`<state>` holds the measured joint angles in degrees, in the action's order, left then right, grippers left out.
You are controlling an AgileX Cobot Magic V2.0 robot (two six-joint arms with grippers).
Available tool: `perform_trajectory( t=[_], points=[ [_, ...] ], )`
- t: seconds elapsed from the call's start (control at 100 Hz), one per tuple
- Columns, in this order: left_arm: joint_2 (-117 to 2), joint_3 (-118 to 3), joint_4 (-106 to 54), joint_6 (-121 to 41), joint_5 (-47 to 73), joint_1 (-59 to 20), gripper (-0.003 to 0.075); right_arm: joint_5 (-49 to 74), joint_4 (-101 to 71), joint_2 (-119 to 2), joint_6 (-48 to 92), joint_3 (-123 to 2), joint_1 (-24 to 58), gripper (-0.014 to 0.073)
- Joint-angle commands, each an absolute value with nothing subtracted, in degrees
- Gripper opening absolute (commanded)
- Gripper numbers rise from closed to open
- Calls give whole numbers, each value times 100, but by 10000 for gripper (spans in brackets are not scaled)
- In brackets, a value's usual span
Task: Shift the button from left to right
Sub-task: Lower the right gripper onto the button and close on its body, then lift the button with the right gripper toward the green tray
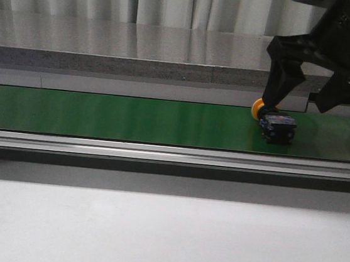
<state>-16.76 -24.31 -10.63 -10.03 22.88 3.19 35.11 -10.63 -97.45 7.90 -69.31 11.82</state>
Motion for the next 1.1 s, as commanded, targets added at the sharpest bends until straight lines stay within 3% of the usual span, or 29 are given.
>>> perform_trajectory(
  t=[0.0,0.21,0.28,0.38,0.45,0.79,1.09],
  points=[
    [-1719,-2578,-1151,-990,1881,277,-20,3214,-1094,-9632,847,-7132,1188,634],
    [-1719,-2578,-1151,-990,1881,277,-20,3263,-1094,-9920,847,-7132,1183,605],
    [-1719,-2578,-1151,-990,1881,277,-20,3331,-1094,-9953,841,-7132,1183,508],
    [-1719,-2578,-1151,-990,1892,277,-20,3423,-1099,-9953,841,-7145,1183,295],
    [-1719,-2578,-1151,-990,1892,277,-20,3551,-1099,-9953,841,-7201,1183,214],
    [-1719,-2578,-1151,-990,1892,277,-20,4511,-536,-9702,841,-7975,1076,211],
    [-1719,-2578,-1151,-990,1892,277,-20,4717,0,-9372,954,-8318,209,211]
  ],
)
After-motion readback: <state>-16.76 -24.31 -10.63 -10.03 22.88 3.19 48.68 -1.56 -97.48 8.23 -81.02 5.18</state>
